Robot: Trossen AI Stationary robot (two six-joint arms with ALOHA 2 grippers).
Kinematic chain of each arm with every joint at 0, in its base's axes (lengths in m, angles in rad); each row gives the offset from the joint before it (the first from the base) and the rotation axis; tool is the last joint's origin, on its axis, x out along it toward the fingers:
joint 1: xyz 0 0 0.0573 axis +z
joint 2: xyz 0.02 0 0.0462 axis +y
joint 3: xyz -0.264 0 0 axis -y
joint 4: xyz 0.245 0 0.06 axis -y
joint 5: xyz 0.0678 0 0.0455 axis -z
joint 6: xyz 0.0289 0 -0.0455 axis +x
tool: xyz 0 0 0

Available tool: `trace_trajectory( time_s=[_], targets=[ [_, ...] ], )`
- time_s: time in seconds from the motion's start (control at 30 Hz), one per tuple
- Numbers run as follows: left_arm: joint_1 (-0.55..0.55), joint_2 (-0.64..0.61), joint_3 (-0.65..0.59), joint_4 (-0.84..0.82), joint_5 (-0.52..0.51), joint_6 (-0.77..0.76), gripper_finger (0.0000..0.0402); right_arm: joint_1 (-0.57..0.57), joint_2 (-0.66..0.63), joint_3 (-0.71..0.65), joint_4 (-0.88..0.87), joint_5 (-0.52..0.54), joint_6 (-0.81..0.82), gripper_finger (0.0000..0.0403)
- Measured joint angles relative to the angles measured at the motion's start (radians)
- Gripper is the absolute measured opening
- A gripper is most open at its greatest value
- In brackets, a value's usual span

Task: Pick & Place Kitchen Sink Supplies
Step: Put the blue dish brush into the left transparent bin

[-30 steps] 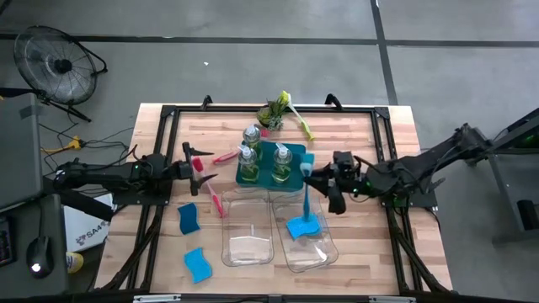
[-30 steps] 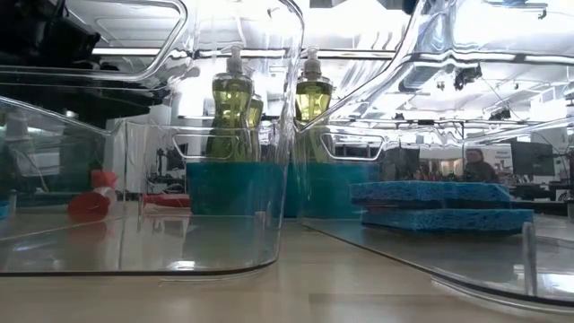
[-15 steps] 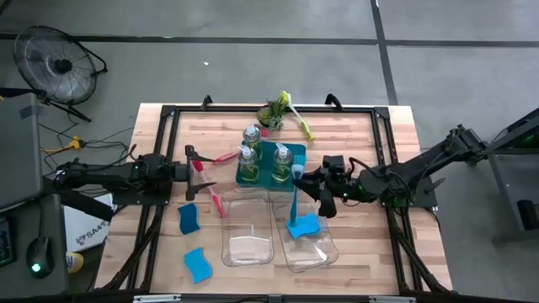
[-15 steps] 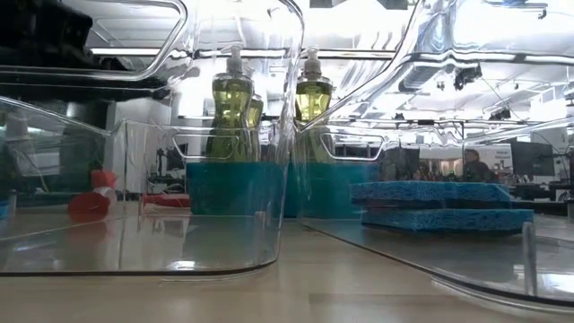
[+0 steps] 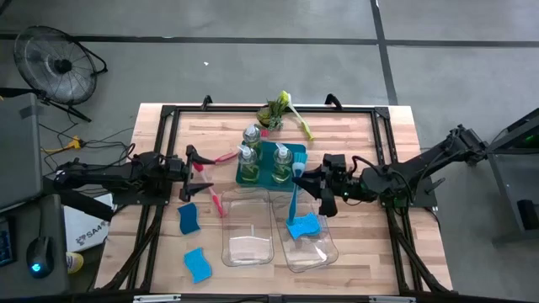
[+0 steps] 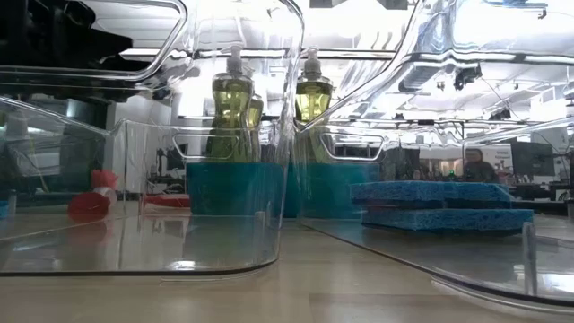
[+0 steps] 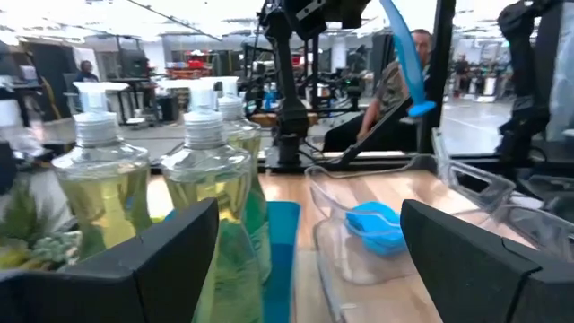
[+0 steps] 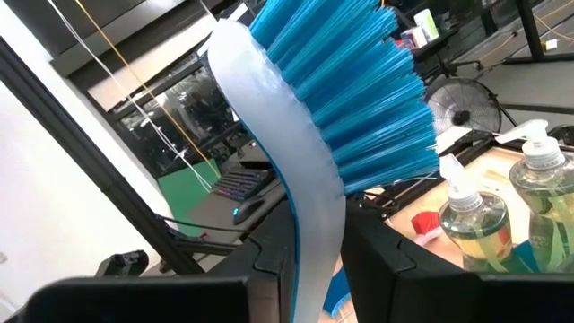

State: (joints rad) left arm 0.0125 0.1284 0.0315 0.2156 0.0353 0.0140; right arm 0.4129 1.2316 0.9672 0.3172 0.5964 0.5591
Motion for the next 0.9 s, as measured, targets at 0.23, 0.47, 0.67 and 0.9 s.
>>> trace_trajectory(
  time_s=[0.23,0.47,0.67,0.9],
  targets=[
    [0.000,0.001,0.000,0.040,-0.052,-0.079,0.0344,0.000,0.000,0.000,-0.001,-0.004,-0.001,0.0066],
    [0.000,0.007,0.001,0.206,-0.015,-0.100,0.0344,-0.007,0.000,0.000,0.018,-0.005,-0.015,0.0066],
    [0.000,0.078,0.111,0.176,0.009,-0.160,0.0344,-0.040,0.044,0.057,0.065,-0.019,-0.115,0.0066],
    [0.000,0.340,0.385,0.035,0.066,-0.071,0.0344,-0.116,0.169,0.239,-0.040,-0.059,-0.202,0.0066]
  ],
)
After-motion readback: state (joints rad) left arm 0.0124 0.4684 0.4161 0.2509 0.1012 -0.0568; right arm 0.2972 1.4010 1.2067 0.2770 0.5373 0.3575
